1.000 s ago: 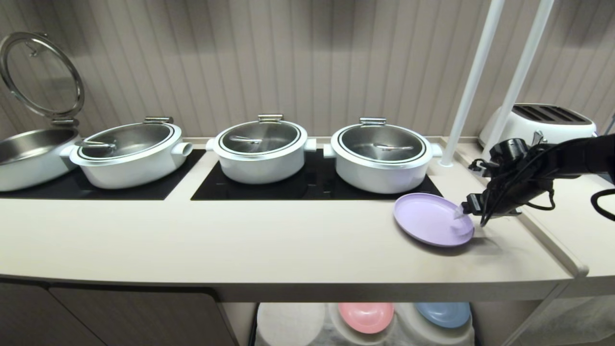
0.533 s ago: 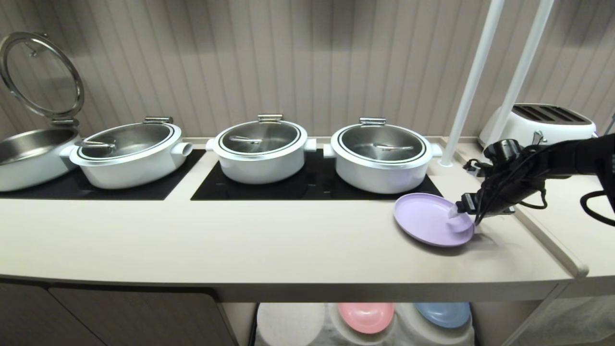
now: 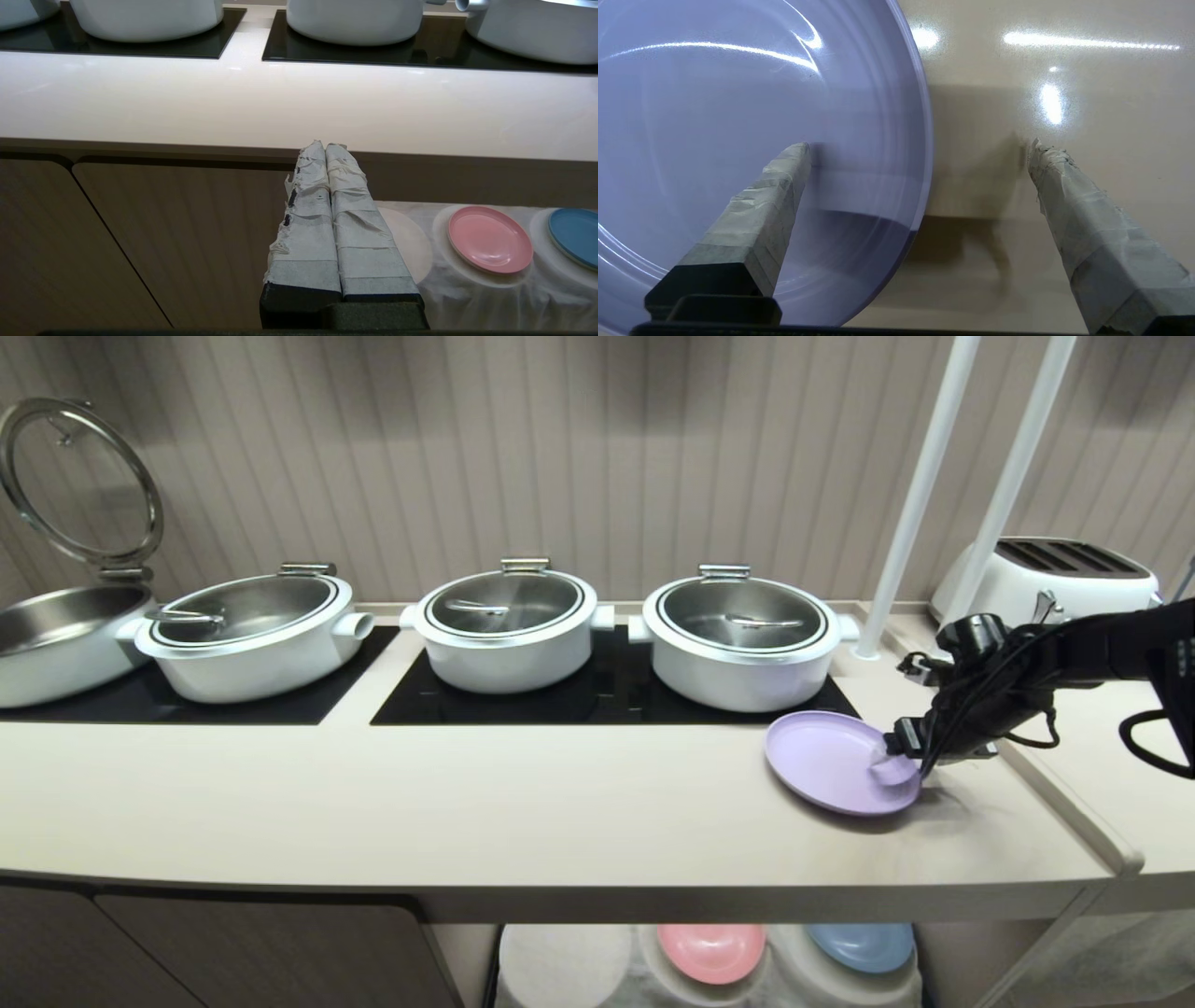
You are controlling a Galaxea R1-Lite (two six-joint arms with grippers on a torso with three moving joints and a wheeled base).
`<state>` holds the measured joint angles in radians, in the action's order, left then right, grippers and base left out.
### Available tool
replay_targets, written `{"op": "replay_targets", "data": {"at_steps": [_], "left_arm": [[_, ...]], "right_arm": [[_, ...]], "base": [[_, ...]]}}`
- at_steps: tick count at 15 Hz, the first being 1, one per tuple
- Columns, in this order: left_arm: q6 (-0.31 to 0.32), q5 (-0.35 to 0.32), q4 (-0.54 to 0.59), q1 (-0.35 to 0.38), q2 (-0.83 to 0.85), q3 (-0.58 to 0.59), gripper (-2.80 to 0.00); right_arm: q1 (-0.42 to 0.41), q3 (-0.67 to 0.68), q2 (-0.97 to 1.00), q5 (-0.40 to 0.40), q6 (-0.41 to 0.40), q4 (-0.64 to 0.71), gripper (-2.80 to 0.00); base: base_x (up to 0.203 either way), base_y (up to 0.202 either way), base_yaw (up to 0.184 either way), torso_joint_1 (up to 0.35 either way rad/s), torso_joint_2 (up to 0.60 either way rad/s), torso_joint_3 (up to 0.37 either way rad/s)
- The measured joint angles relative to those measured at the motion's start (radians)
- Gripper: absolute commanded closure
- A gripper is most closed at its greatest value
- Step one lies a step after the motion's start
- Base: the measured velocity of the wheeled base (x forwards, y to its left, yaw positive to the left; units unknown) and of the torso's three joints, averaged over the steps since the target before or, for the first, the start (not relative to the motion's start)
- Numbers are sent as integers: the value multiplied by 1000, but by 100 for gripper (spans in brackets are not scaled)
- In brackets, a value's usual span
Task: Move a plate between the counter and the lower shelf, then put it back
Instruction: Pick up the plate
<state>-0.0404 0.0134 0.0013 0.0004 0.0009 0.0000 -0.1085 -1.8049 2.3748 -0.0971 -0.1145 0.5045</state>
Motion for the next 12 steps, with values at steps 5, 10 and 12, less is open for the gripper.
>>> {"op": "replay_targets", "data": {"at_steps": [5,10,12], "left_arm": [[0,0,0,0,0,0,0],[0,0,0,0,0,0,0],[0,0,0,0,0,0,0]], "right_arm": [[0,6,6,4,3,-1,0],[0,5,14,10,34,-12,0],[-1,8,13,12,48,-11,0]], "base": [[0,0,0,0,0,0],[0,0,0,0,0,0],[0,0,0,0,0,0]]}}
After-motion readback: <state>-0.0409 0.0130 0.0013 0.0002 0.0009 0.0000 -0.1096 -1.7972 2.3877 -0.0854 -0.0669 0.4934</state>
